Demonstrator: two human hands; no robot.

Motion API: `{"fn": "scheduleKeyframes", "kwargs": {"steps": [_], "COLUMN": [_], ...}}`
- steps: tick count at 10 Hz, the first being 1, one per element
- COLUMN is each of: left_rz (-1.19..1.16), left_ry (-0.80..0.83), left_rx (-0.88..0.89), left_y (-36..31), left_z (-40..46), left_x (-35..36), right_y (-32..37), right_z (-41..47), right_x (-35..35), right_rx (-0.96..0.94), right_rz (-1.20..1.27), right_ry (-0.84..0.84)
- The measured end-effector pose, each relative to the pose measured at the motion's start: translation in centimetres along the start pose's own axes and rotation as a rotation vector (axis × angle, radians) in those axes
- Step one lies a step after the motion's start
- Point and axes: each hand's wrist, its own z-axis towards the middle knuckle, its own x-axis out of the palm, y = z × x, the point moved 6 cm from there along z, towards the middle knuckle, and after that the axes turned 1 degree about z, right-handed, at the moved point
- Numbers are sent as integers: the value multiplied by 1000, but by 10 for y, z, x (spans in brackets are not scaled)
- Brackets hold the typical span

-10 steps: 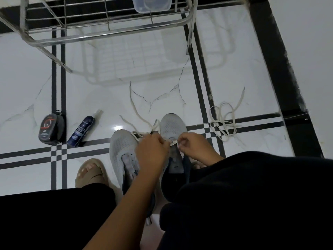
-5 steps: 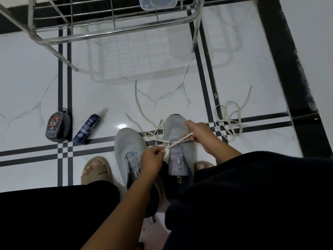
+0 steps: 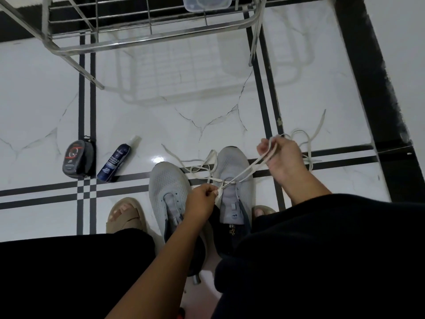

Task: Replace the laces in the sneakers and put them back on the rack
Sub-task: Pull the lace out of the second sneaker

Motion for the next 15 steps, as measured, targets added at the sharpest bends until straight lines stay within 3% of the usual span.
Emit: {"fn": "scheduleKeyframes", "kwargs": {"steps": [1, 2, 3, 4, 5, 6, 7, 8, 9, 10, 11, 12, 13, 15], "left_rz": [-14, -23, -20, -30, -23, -20, -14, -8, 14, 149, 411, 653, 803, 894], "left_ry": [29, 39, 34, 23, 36, 47, 49, 49, 69, 144, 101, 41, 2, -26], "left_rx": [-6, 4, 8, 5, 0, -8, 9, 6, -3, 118, 339, 471, 574, 594], "left_y": [0, 0, 0, 3, 5, 5, 4, 3, 2, -15, -42, -60, -71, -65], "left_z": [3, 3, 3, 4, 5, 7, 6, 6, 5, 0, 0, 4, 5, 2], "left_x": [1, -1, 1, 1, 2, 3, 2, 3, 2, 3, 6, 14, 22, 30], "right_y": [-29, -83, -75, -38, -32, -46, -84, -61, -8, 18, 18, -2, -48, -65], "right_z": [-12, -15, -4, 7, 1, -5, -9, -2, 10, 9, 2, -24, -42, -31], "right_x": [18, 25, 23, 9, 1, 7, 13, 19, -5, -28, -47, -25, -17, -24], "right_rx": [-268, -580, -584, 17, 170, -213, -455, -324, -92, -115, -136, -286, -19, -72], "right_rz": [-1196, -2086, -2131, -874, -212, -1477, -2293, -1950, -1022, -1195, -1850, -1970, -1902, -1915], "right_ry": [228, 538, 496, 233, 203, 317, 551, 460, 82, 66, -41, 58, 406, 366]}}
